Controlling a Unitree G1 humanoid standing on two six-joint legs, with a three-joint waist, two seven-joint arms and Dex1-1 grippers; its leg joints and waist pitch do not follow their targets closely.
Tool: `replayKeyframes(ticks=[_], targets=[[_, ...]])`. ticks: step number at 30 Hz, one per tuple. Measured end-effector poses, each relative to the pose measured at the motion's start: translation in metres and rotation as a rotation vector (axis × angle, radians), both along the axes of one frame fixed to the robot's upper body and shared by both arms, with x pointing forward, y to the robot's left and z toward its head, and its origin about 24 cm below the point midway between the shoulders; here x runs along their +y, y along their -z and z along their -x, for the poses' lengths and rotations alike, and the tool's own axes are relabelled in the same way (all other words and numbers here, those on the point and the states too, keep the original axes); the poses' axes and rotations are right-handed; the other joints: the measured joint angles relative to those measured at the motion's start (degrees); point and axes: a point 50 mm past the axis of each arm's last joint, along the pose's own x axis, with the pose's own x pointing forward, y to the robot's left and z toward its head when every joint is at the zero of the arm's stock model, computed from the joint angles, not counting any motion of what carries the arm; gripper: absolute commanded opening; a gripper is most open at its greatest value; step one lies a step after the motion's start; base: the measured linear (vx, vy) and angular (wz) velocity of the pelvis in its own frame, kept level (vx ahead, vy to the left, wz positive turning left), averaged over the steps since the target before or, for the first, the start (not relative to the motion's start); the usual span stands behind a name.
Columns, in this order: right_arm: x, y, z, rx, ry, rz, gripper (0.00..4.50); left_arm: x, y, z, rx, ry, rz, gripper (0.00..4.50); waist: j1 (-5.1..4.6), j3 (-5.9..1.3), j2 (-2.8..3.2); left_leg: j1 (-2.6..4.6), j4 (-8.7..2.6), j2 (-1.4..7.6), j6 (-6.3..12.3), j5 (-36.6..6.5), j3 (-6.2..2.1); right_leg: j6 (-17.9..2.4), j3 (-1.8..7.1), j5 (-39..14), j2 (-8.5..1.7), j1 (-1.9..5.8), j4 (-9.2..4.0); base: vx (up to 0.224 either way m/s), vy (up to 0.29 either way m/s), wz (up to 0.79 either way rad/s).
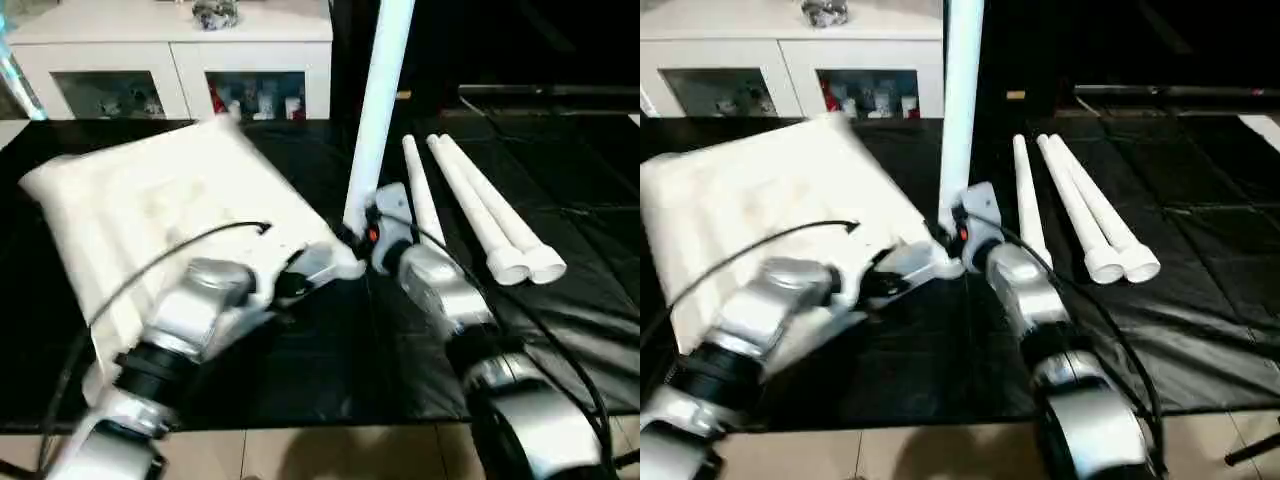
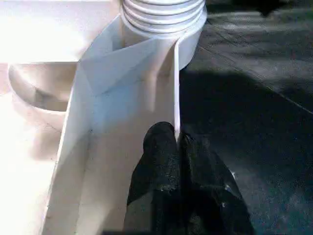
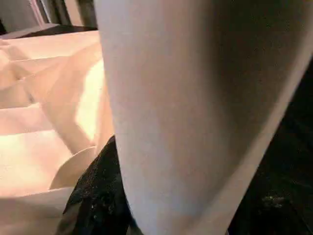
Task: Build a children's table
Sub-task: Rotate leg to tighten
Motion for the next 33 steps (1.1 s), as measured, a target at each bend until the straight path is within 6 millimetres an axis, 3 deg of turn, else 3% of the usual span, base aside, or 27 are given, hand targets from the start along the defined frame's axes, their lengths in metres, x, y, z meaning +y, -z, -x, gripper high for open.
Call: replayKeyframes(ticks=[9,10,13,15,18,26,33], targets=[[0.002,0.001,-0.001,0.009,-0.002,0.007,1.94,0.001,0.001,-0.002,-0.012,-0.025,-0.026,0.0,0.17,-0.02,-0.06,0.04,0.07,0.08,-0.01,0.0,0.0,0.0,-0.09,0.0,0.01,0.05,0.0,0.0,0.0,0.0],[0.003,0.001,-0.001,0.009,-0.002,0.007,2.29,0.001,0.001,-0.003,-0.013,-0.025,-0.027,0.0,0.15,-0.02,-0.06,0.04,0.06,0.07,-0.02,0.0,0.0,0.0,-0.08,0.0,0.01,0.05,0.0,0.0,0.0,0.0],[0.003,0.003,0.0,0.014,0.001,-0.009,2.67,0.003,0.001,-0.003,-0.025,-0.012,-0.036,0.0,0.17,-0.01,-0.06,0.03,0.02,0.08,-0.02,0.0,0.0,0.0,-0.09,0.0,0.01,0.01,0.0,0.0,0.0,0.0],[0.001,0.007,0.001,0.018,0.008,-0.007,2.69,0.003,0.002,-0.003,-0.034,0.001,-0.036,0.0,0.35,-0.01,-0.05,0.0,0.01,0.08,-0.02,0.0,0.0,0.0,-0.1,0.0,0.01,-0.02,0.0,0.0,0.0,0.0],[-0.002,0.01,0.003,0.018,0.004,-0.019,3.07,0.004,0.002,-0.005,-0.047,0.012,-0.037,0.0,0.51,-0.01,-0.05,-0.02,-0.01,0.08,-0.02,0.0,0.0,0.0,-0.1,0.0,0.02,-0.02,-0.01,0.0,0.0,0.0],[-0.026,0.03,0.022,0.03,-0.062,-0.058,3.67,0.008,-0.001,-0.011,-0.082,0.073,-0.053,0.0,1.35,0.12,0.17,-0.44,0.0,0.08,-0.01,0.0,0.01,0.0,-0.13,0.0,0.01,-0.37,-0.03,0.0,0.0,0.0],[-0.045,0.041,0.04,0.044,-0.156,-0.057,4.3,0.014,-0.002,-0.013,-0.109,0.129,-0.06,0.0,1.59,0.43,0.67,-0.58,0.05,0.15,0.0,0.0,0.01,0.0,-0.26,0.0,0.01,-0.47,-0.03,0.0,0.0,0.0]])
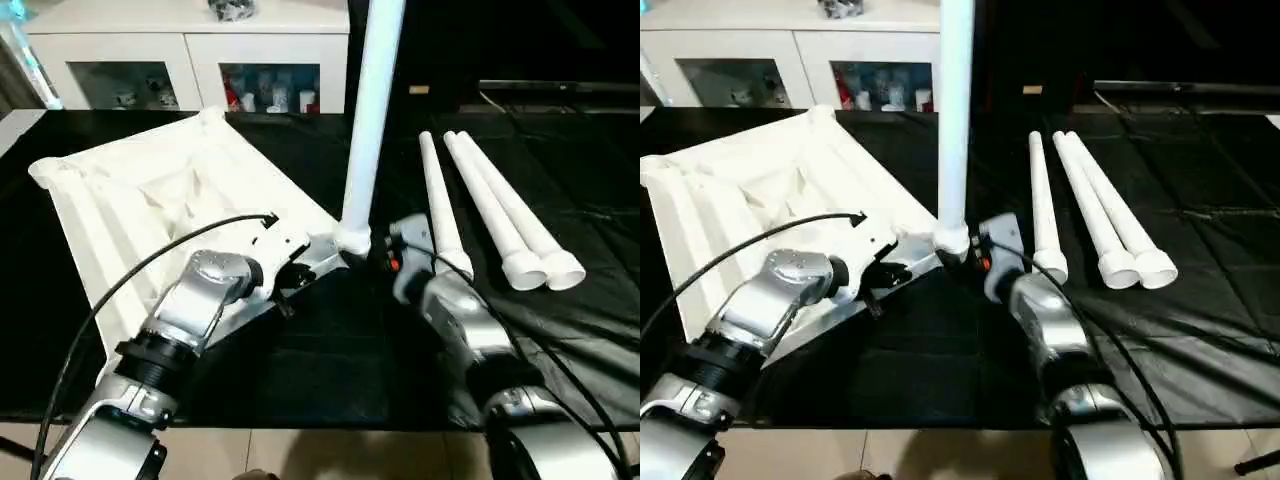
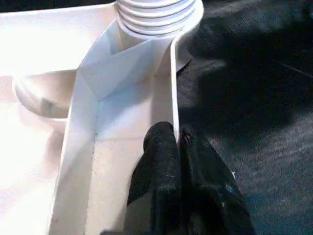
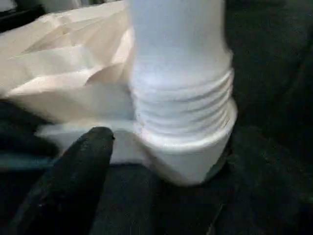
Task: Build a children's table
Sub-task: Rotate leg to tighten
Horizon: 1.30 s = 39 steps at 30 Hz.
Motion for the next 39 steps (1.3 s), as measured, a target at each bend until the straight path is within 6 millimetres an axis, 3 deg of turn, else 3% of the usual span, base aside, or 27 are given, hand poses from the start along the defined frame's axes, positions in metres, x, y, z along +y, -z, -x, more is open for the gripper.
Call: replayKeyframes(ticks=[2,10,19,33,39], targets=[[-0.003,-0.002,0.003,-0.005,-0.041,-0.005,4.47,0.002,0.0,-0.001,-0.006,0.018,-0.007,0.0,0.11,0.03,0.05,-0.02,0.02,0.05,0.0,0.0,0.0,0.0,-0.07,0.0,0.0,-0.01,0.02,0.0,0.0,0.0],[-0.024,-0.032,0.008,-0.105,-0.176,0.037,4.47,0.011,0.0,0.0,-0.014,0.133,-0.034,0.0,1.67,0.03,0.05,-0.08,0.12,0.16,0.01,0.0,0.0,0.0,-0.22,0.0,0.0,0.01,0.04,0.0,0.0,0.0],[-0.039,-0.044,0.018,-0.1,-0.322,0.133,4.47,0.021,-0.001,0.005,-0.011,0.259,-0.049,0.0,2.77,0.03,0.03,-0.24,0.37,0.24,0.26,0.2,-0.03,0.0,-0.37,0.0,-0.02,0.0,0.11,0.0,0.0,0.0],[-0.025,-0.04,0.019,-0.063,-0.46,0.17,4.47,0.017,0.002,0.02,0.009,0.524,-0.082,0.0,4.62,-0.01,-0.02,-0.33,0.7,0.33,0.12,0.1,-0.03,0.0,-0.53,0.0,-0.11,0.08,0.31,0.0,0.0,0.0],[-0.021,-0.039,0.019,-0.043,-0.508,0.161,4.03,0.014,0.002,0.022,0.002,0.564,-0.092,0.0,4.67,-0.01,-0.01,-0.34,0.9,0.38,0.03,0.0,-0.03,0.0,-0.54,0.0,-0.12,0.09,0.46,0.0,0.0,0.0]])
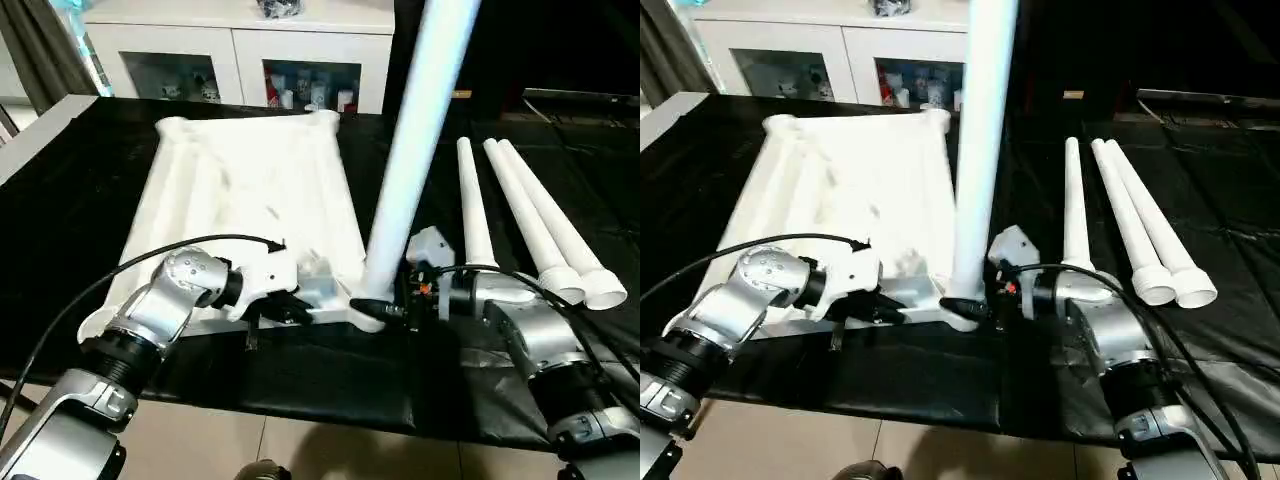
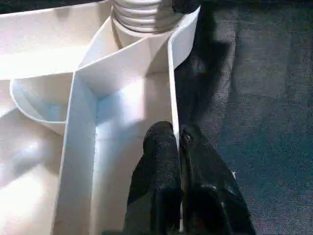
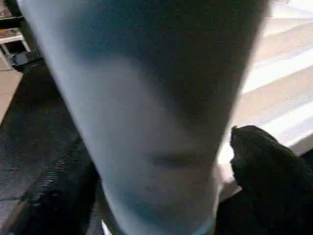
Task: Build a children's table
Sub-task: Rotate leg to tighten
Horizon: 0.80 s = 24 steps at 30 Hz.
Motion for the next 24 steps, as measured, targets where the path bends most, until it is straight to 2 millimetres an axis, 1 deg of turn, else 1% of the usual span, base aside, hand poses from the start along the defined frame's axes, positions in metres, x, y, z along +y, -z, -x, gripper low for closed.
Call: replayKeyframes(ticks=[1,4,5,6,8,9,12,17,24], targets=[[0.0001,-0.0005,-0.0002,0.0,-0.003,-0.001,3.82,-0.0002,0.0001,0.0,-0.002,0.002,0.0,0.0,0.0,0.0,0.0,0.0,0.02,0.01,0.0,0.0,0.0,0.0,0.0,0.0,0.0,0.01,0.02,0.0,0.0,0.0],[0.001,-0.001,0.0002,0.005,-0.018,-0.004,3.67,-0.0003,0.0002,-0.0002,-0.003,0.004,0.0,0.0,0.03,0.0,0.0,0.0,0.05,0.04,0.0,0.0,0.0,0.0,-0.02,0.0,0.0,0.01,0.06,0.0,0.0,0.0],[0.0011,-0.0009,0.0003,0.007,-0.021,-0.005,3.41,-0.0003,0.0002,-0.0003,-0.003,0.004,0.0,0.0,0.03,0.0,0.0,0.0,0.06,0.04,0.0,0.0,0.0,0.0,-0.02,0.0,0.0,0.01,0.06,0.0,0.0,0.0],[0.001,-0.0009,0.0004,0.008,-0.022,-0.006,3.41,-0.0003,0.0002,-0.0004,-0.003,0.005,0.0,0.0,0.03,0.0,0.0,-0.01,0.07,0.04,0.0,0.0,0.0,0.0,-0.03,0.0,0.0,0.01,0.07,0.0,0.0,0.0],[0.0013,-0.0008,0.001,0.013,-0.032,-0.009,3.22,-0.0004,0.0001,-0.0009,-0.001,0.006,0.0,0.0,0.05,0.0,0.0,-0.01,0.08,0.04,0.0,0.0,0.0,0.0,-0.03,0.0,0.0,0.01,0.08,0.0,0.0,0.0],[0.0013,-0.0009,0.0012,0.014,-0.037,-0.009,3.22,-0.0004,-0.0001,-0.0014,0.0,0.007,-0.001,0.0,0.07,0.0,0.0,-0.01,0.08,0.05,0.0,0.0,0.0,0.0,-0.03,0.0,0.0,0.01,0.09,0.0,0.0,0.0],[0.0012,-0.0007,0.0014,0.018,-0.04,-0.011,2.91,-0.0004,0.0001,-0.0018,0.001,0.01,-0.001,0.0,0.08,0.0,0.0,-0.01,0.1,0.06,0.0,0.0,0.0,0.0,-0.04,0.0,0.0,0.01,0.1,0.0,0.0,0.0],[0.0011,-0.0005,0.0015,0.021,-0.04,-0.012,2.73,-0.0003,0.0001,-0.0019,0.0,0.011,0.0,0.0,0.12,-0.01,0.0,-0.02,0.1,0.07,0.0,0.0,0.0,0.0,-0.05,0.0,0.0,0.01,0.13,0.0,0.0,0.0],[0.0012,0.0017,0.0037,0.032,-0.03,-0.024,2.7,0.0005,0.001,-0.0025,0.019,-0.004,0.009,0.0,0.19,-0.08,0.05,0.0,0.17,0.09,0.0,0.0,0.0,0.0,-0.06,0.0,0.0,0.03,0.2,0.0,0.0,0.0]])
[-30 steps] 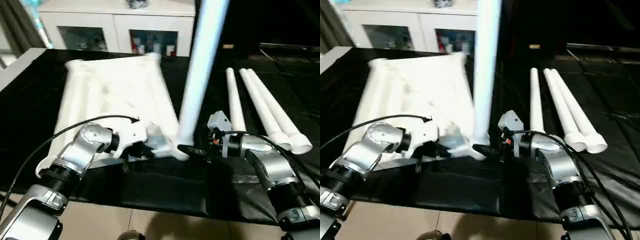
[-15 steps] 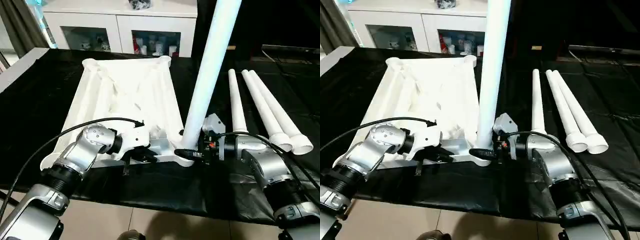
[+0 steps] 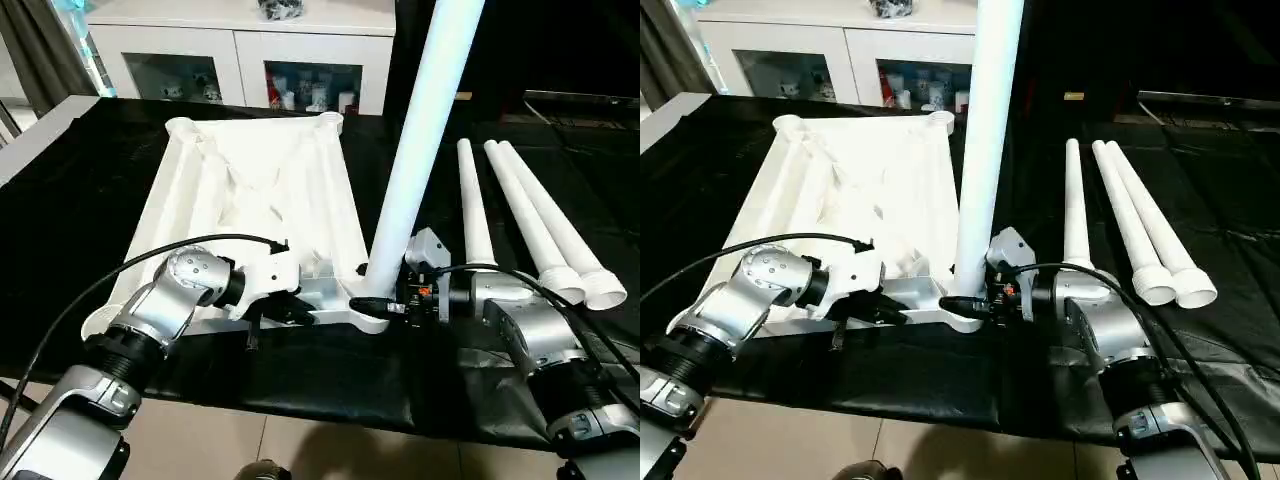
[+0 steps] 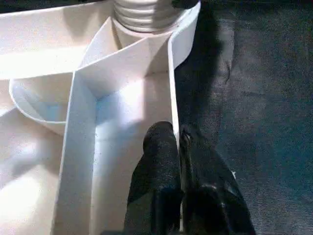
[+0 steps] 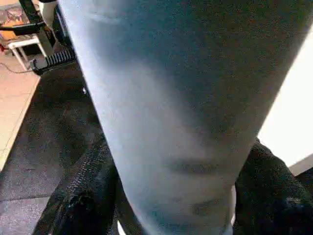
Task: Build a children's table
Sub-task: Rotate leg to tighten
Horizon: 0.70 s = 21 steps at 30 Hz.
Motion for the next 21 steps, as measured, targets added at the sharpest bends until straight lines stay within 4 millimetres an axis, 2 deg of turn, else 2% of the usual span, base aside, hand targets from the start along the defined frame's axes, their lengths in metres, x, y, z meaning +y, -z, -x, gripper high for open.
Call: replayKeyframes(ticks=[7,10,12,14,21], targets=[[0.005,0.003,0.002,0.007,0.039,-0.024,2.69,-0.002,0.001,-0.001,0.037,-0.045,0.027,0.0,-0.11,-0.06,0.07,0.06,0.21,0.06,-0.01,0.0,0.0,0.0,0.0,0.0,0.0,0.02,0.25,0.0,0.0,0.0],[0.009,0.005,-0.001,0.013,0.121,-0.018,2.69,-0.004,0.003,-0.005,0.046,-0.119,0.045,0.0,-0.39,-0.09,0.13,0.25,0.29,0.1,-0.12,0.1,0.01,0.0,0.02,0.0,0.0,0.16,0.4,0.0,0.0,0.0],[0.016,0.009,-0.01,0.019,0.291,-0.034,2.69,-0.009,0.007,-0.01,0.054,-0.245,0.066,0.0,-0.87,-0.08,0.12,0.7,0.24,0.11,-0.25,0.2,0.01,-0.1,0.02,0.1,-0.01,0.47,0.4,0.0,0.0,0.0],[0.019,0.012,-0.018,0.028,0.424,-0.043,2.69,-0.017,0.009,-0.012,0.065,-0.328,0.083,0.0,-1.99,-0.07,0.1,1.06,0.21,0.11,-0.27,0.2,0.0,0.2,-0.02,-0.1,-0.04,0.71,0.35,0.0,0.0,0.0],[0.042,0.011,-0.044,0.109,0.74,-0.129,2.69,-0.034,0.008,-0.015,0.081,-0.575,0.122,0.0,-4.94,-0.03,0.04,1.05,-0.07,0.12,-0.45,0.3,-0.13,-0.2,-0.19,0.2,-0.02,0.53,0.11,0.0,0.0,0.0]])
